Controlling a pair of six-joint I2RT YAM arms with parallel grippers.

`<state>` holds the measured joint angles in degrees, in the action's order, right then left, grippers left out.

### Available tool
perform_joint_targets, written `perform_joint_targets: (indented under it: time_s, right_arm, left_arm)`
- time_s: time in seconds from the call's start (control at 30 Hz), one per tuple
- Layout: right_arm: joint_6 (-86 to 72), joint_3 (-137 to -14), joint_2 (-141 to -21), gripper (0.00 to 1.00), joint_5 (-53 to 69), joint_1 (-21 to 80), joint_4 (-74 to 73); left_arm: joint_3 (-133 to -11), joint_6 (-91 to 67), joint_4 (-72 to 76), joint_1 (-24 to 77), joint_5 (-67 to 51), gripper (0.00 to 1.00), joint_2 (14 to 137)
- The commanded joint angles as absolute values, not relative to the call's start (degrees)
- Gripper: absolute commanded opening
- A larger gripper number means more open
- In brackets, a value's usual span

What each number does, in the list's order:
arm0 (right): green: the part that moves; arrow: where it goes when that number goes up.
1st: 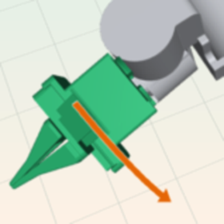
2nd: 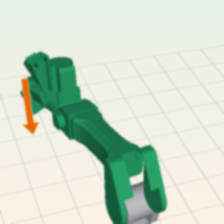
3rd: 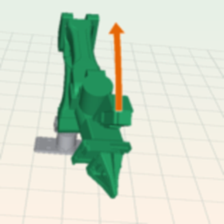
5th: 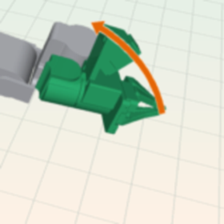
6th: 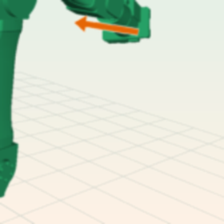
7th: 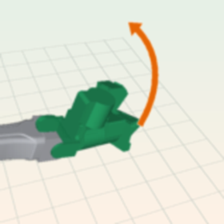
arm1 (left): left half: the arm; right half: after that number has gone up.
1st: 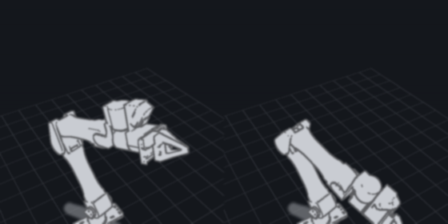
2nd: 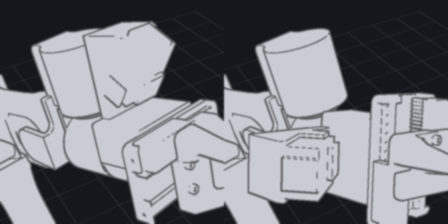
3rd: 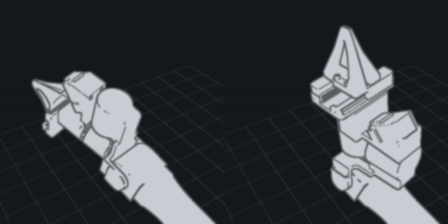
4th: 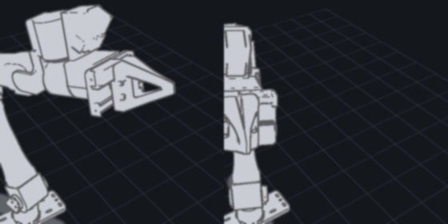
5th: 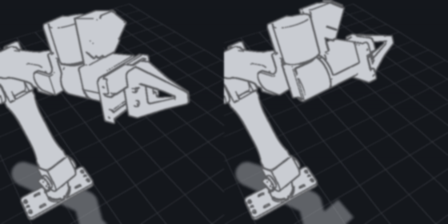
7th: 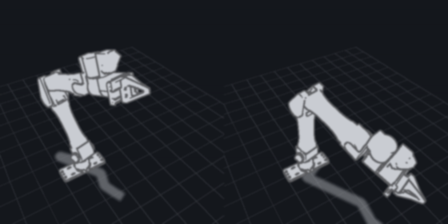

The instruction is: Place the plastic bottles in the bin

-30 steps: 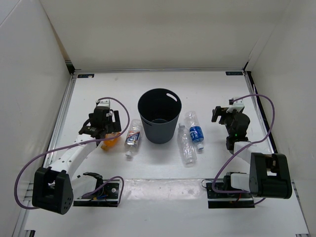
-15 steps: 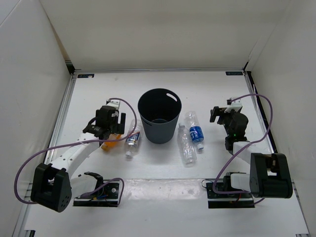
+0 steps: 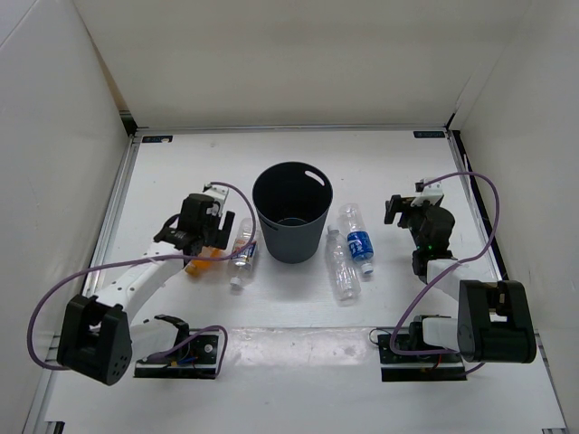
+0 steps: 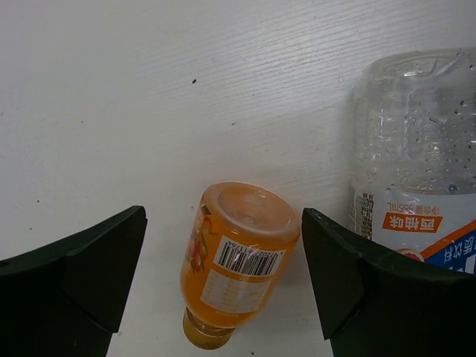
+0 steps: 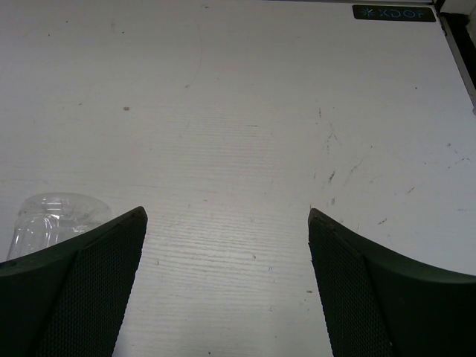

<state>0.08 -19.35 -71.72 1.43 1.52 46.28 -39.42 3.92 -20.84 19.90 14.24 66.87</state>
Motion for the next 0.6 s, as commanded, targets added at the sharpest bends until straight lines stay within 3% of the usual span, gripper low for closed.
perform_joint_targets:
  time_s: [0.0, 0.57]
  right_arm:
    - [-0.18, -20.74, -71.72, 0.90, 0.44, 1.76, 47.72]
    - [-0.26, -20.74, -71.72, 0.90, 0.53, 1.50, 47.72]
  left_arm:
    - [-39.11, 5.45, -19.51, 20.13, 12.13, 0.95, 69.59]
    - [-41.48, 4.48, -19.95, 20.30, 11.52, 0.96, 77.34]
